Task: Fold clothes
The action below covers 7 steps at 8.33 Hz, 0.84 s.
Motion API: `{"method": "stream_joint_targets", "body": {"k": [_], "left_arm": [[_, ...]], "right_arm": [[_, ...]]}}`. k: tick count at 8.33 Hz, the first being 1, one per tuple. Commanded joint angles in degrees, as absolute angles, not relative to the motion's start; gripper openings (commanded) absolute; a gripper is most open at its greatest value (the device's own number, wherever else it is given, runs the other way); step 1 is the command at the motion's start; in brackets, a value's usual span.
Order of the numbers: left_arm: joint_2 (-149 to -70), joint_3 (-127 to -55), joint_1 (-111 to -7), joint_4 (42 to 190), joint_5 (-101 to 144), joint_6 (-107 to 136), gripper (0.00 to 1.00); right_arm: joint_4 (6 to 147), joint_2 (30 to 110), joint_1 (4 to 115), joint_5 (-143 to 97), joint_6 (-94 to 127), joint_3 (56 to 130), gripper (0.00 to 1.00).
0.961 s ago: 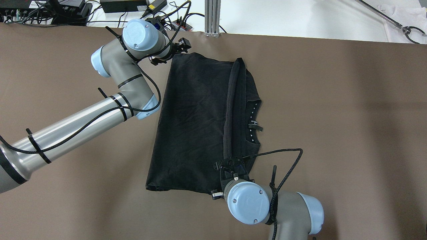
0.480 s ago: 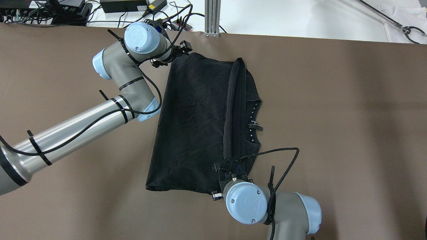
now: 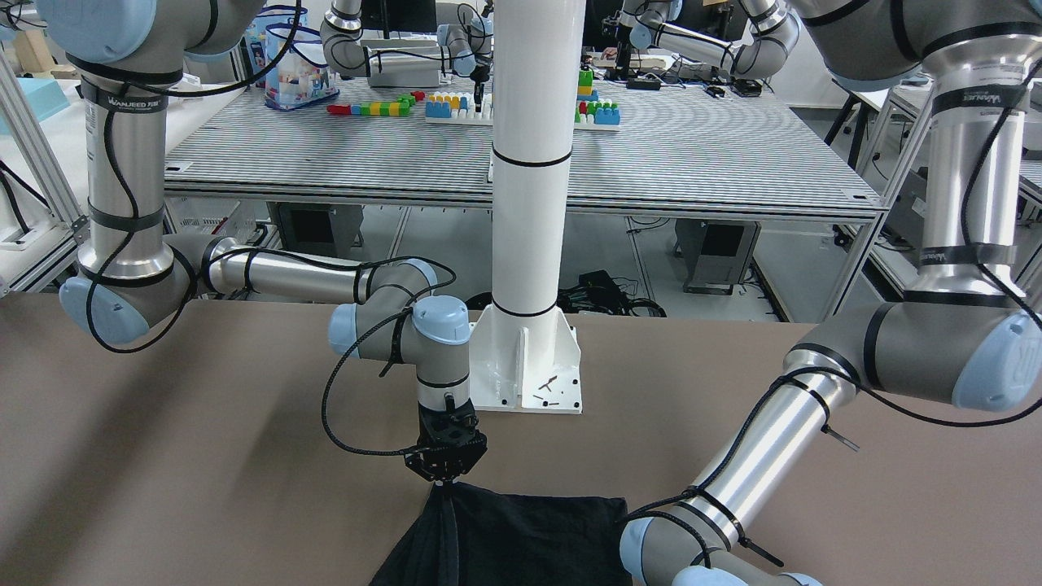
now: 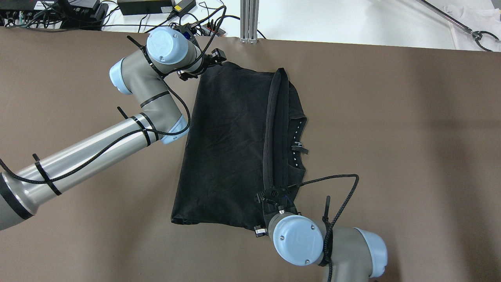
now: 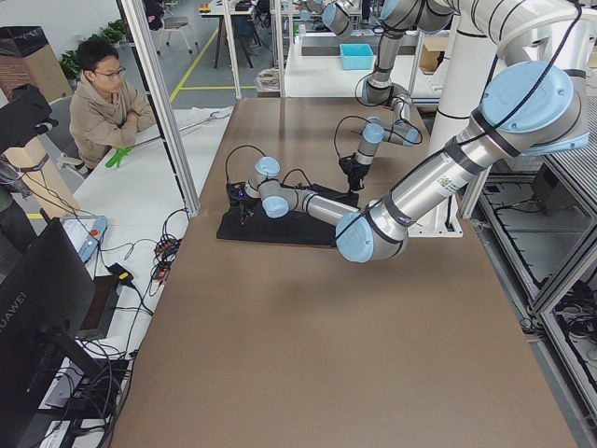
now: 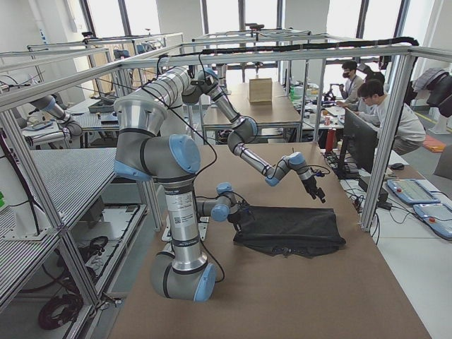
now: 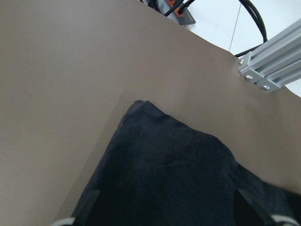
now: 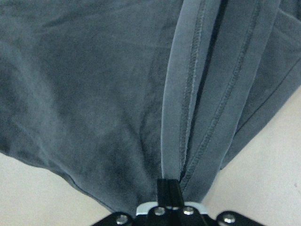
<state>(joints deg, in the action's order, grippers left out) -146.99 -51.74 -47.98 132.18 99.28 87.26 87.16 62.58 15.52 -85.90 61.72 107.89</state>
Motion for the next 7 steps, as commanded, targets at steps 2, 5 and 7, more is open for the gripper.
{"method": "stream_joint_targets", "body": {"k": [2, 5, 7], "left_arm": [[-147.1, -51.8, -47.7, 132.3, 99.2, 87.6, 1.0], [-147.1, -51.7, -47.8, 132.2, 99.2, 87.8, 1.0], [-147.1, -51.7, -47.8, 131.9, 99.2, 87.7, 1.0]], "right_arm": [[86.9, 73.6, 10.0, -83.4, 63.5, 117.8, 0.0], [86.2, 77.4, 9.7, -81.7, 64.0, 118.6, 0.34], [86.1, 78.5, 10.4, -81.7, 64.5, 119.3, 0.78]]}}
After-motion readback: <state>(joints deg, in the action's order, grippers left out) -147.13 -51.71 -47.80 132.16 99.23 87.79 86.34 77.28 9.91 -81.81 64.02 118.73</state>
